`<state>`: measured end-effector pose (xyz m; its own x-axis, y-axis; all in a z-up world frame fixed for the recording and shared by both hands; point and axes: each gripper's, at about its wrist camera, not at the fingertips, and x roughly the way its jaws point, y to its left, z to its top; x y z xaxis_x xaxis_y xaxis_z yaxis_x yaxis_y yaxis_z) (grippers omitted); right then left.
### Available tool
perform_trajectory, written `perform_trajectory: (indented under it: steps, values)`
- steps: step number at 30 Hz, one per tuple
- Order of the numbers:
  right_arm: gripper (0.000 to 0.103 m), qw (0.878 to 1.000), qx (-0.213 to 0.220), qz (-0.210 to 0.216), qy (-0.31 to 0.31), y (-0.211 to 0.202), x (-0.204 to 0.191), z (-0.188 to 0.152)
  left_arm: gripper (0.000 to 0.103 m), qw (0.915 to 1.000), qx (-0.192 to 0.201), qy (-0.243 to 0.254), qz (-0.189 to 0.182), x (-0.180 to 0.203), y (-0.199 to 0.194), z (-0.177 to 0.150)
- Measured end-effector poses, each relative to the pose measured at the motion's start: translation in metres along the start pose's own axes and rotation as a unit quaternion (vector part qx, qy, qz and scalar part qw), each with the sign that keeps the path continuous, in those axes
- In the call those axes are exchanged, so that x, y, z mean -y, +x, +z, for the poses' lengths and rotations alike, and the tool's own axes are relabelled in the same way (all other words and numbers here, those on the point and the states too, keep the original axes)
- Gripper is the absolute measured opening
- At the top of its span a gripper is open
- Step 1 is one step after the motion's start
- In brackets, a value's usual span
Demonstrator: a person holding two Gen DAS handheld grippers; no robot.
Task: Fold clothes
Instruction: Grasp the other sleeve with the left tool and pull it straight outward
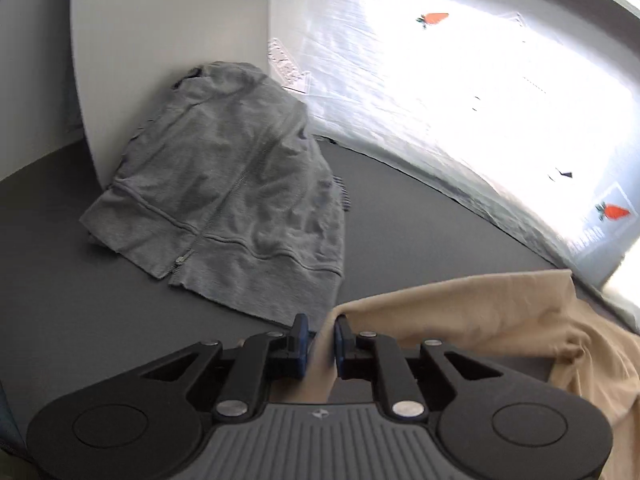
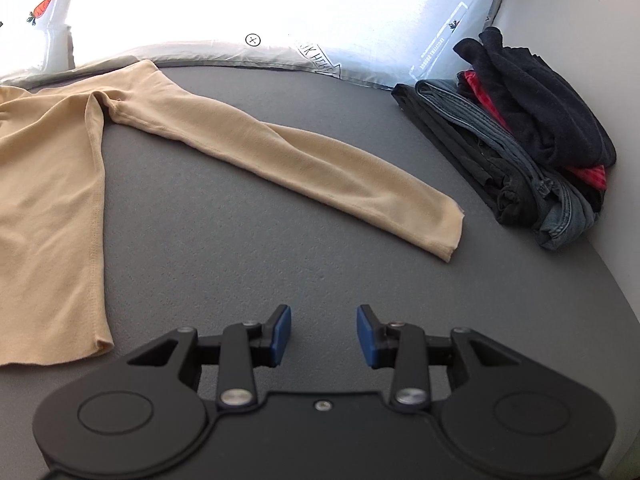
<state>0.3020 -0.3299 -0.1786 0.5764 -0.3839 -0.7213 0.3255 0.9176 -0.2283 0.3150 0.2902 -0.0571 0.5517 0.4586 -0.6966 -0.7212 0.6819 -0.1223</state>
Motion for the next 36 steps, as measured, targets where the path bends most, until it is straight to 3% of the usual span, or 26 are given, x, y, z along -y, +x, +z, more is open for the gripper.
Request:
perform_trajectory:
  steps: [1,3,6,8,11,13,18,22,26,27,28,30,31,36]
  values:
    - [0.037,1.000,-0.001,0.004,0.000,-0.002,-0.002,0.000,0.049,0.9994,0.002,-0.027,0.023,-0.015,0.004,0.012]
    - [0.037,1.000,-0.001,0.014,-0.002,-0.006,-0.009,0.000,0.050,0.9988,0.000,-0.044,0.022,-0.032,0.006,0.020]
    - [0.037,0.999,0.004,0.040,0.009,-0.013,-0.018,0.005,0.063,0.9985,-0.028,-0.028,-0.039,-0.027,0.002,-0.003]
    - [0.037,0.997,0.006,0.068,0.029,-0.017,-0.022,0.010,0.064,0.9927,-0.074,0.015,-0.094,-0.003,0.005,-0.035]
    - [0.038,0.991,0.006,0.117,0.058,-0.019,-0.028,0.019,0.064,0.9690,-0.146,0.092,-0.176,0.047,0.008,-0.090]
    - [0.038,0.988,0.004,0.145,0.060,-0.019,-0.034,0.023,0.064,0.9399,-0.181,0.169,-0.236,0.090,0.002,-0.127]
    - [0.040,0.982,-0.012,0.186,0.023,-0.016,-0.057,0.024,0.067,0.8856,-0.189,0.305,-0.295,0.158,-0.013,-0.182]
    - [0.041,0.980,-0.023,0.196,0.001,-0.015,-0.065,0.018,0.067,0.8666,-0.184,0.355,-0.298,0.178,-0.016,-0.200]
    - [0.042,0.980,-0.021,0.195,-0.014,-0.016,-0.067,0.016,0.063,0.8697,-0.176,0.361,-0.287,0.186,-0.014,-0.202]
    - [0.038,0.980,-0.018,0.197,-0.021,-0.016,-0.068,0.016,0.048,0.8704,-0.167,0.366,-0.284,0.187,-0.016,-0.204]
    - [0.026,0.980,-0.016,0.198,-0.028,-0.017,-0.070,0.016,0.031,0.8714,-0.156,0.371,-0.281,0.188,-0.017,-0.205]
    - [0.012,0.979,-0.011,0.201,-0.041,-0.018,-0.073,0.017,0.011,0.8728,-0.155,0.363,-0.288,0.187,-0.017,-0.203]
    - [0.004,0.978,-0.009,0.202,-0.049,-0.018,-0.074,0.018,0.010,0.8775,-0.157,0.351,-0.287,0.185,-0.016,-0.200]
    - [0.002,0.975,0.018,0.221,-0.031,-0.052,-0.049,0.026,0.009,0.9111,-0.120,0.296,-0.260,0.154,-0.035,-0.167]
